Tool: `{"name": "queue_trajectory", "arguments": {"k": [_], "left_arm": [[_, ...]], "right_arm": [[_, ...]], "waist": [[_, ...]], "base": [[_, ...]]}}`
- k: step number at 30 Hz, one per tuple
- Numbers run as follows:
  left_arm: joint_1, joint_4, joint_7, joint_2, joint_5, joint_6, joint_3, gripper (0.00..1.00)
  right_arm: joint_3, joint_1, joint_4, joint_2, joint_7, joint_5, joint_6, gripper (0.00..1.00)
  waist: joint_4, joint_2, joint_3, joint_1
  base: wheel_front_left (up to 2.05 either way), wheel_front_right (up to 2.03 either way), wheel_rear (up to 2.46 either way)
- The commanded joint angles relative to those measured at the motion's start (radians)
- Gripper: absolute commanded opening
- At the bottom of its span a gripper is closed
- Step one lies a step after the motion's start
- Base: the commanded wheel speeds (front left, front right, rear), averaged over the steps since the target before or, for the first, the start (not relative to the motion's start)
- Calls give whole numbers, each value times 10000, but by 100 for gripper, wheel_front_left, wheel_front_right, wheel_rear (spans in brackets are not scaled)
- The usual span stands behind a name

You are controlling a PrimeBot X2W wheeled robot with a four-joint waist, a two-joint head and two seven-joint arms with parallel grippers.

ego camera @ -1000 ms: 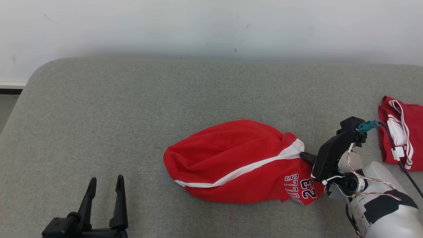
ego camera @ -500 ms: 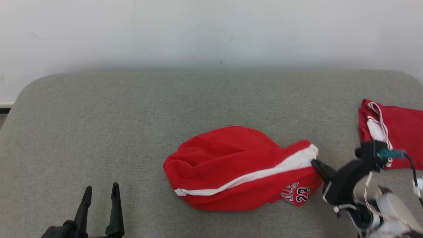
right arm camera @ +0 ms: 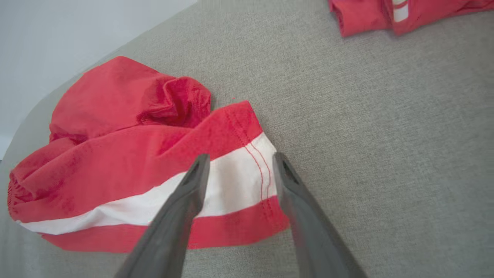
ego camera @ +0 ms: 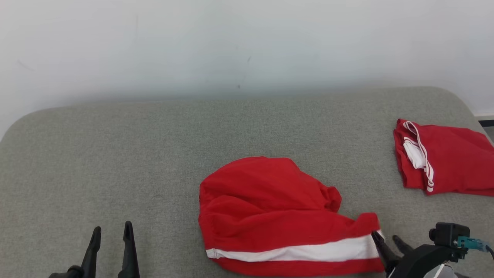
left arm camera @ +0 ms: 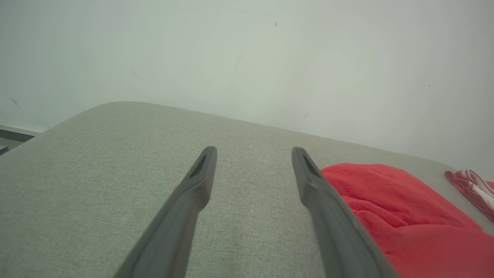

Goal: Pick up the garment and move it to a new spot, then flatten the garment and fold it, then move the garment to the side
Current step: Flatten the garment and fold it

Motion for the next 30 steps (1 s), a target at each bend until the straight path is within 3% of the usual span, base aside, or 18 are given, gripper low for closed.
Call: {"name": "queue_trajectory", "arguments": {"k": [1,8,16,30], "left_arm": [[166,28,-3,0,11,4,40,100],[230,242,-3,0,78,-21,152,100],[327,588,-3,0,138,3,240,100],[641,859,-3,1,446,-267,281,100]], "right_arm": [[-24,107,-290,119,-293,-265,-22,100],[-17,217,-1004,-37,-1854,-1299,-23,100],[566,-47,-926,-838,-3363,-2713,-23,100],[921,-542,424,-1383,-5055,-2339,-23,100]], "waist": [[-33,0,-76,1],[-125,0,-316,1],[-332,0,-665,1],[-482,0,-1128,1]], "base": [[0,0,0],[0,0,0],[0,0,0],[0,0,0]]}}
